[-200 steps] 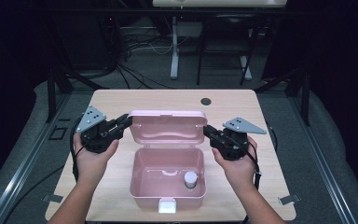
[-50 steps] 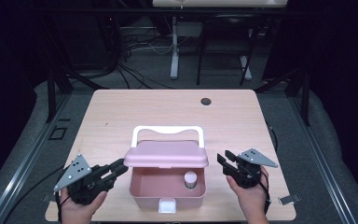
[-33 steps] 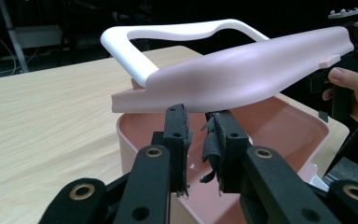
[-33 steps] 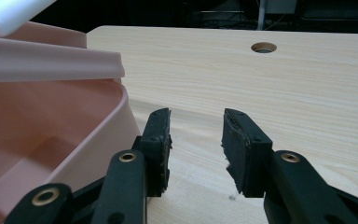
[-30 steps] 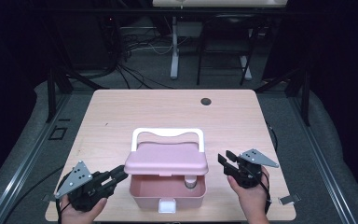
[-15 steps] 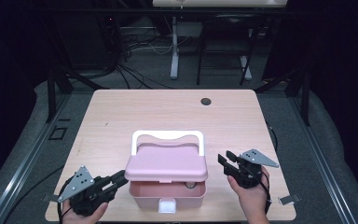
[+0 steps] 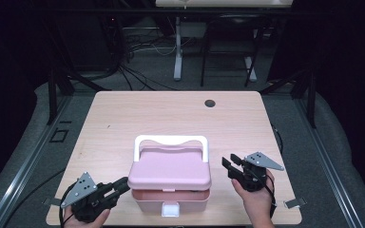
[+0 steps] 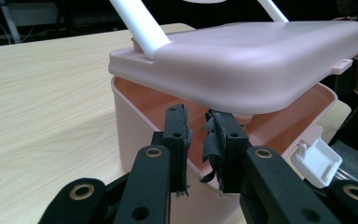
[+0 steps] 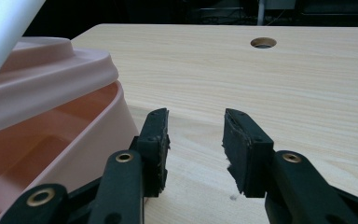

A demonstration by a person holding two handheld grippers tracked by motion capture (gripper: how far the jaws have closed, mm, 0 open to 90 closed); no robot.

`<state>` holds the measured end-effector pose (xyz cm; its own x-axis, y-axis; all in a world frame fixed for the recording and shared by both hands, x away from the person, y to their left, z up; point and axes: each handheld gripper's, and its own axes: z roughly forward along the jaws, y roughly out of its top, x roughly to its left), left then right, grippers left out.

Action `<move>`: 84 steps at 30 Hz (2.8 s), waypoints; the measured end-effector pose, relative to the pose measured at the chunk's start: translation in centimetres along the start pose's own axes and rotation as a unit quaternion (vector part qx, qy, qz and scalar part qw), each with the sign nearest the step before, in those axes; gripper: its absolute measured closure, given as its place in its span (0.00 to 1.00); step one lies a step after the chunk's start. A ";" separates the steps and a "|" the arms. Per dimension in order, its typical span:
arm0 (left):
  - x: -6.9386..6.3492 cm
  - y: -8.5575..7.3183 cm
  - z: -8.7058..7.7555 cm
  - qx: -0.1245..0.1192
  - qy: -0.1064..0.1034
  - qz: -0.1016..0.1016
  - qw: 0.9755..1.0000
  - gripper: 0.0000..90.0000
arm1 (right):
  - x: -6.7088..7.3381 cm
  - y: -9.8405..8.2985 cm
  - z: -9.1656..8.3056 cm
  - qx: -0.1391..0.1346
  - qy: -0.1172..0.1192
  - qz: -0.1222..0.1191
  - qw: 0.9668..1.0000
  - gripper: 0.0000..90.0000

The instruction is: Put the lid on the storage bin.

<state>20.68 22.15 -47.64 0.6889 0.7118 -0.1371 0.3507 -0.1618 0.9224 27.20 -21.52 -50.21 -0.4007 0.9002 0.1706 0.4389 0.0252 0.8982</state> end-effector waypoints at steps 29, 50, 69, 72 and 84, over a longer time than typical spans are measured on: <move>0.2 -1.1 0.5 0.021 0.006 -0.002 1.000 0.87 | 0.1 -0.2 0.2 0.005 0.001 -0.002 1.000 0.66; 0.3 -1.8 0.9 0.040 0.011 0.003 0.999 0.87 | 0.1 -0.2 0.2 0.002 0.002 0.001 1.000 0.65; 1.4 -1.7 1.3 0.043 0.020 -0.007 0.999 0.85 | 0.0 -0.1 0.0 0.000 0.001 0.001 1.000 0.65; 1.6 -1.6 1.4 0.039 0.023 -0.011 0.999 0.84 | 0.0 -0.1 0.0 -0.001 0.001 0.001 1.000 0.65; 3.1 -1.2 2.3 0.034 0.039 -0.023 0.998 0.78 | 0.1 -0.2 0.1 0.001 0.001 0.000 1.000 0.64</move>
<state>23.89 22.98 -49.97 0.6201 0.7706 -0.1471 0.4252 -0.1725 0.8885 27.19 -21.41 -50.44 -0.4025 0.8994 0.1706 0.4396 0.0264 0.8978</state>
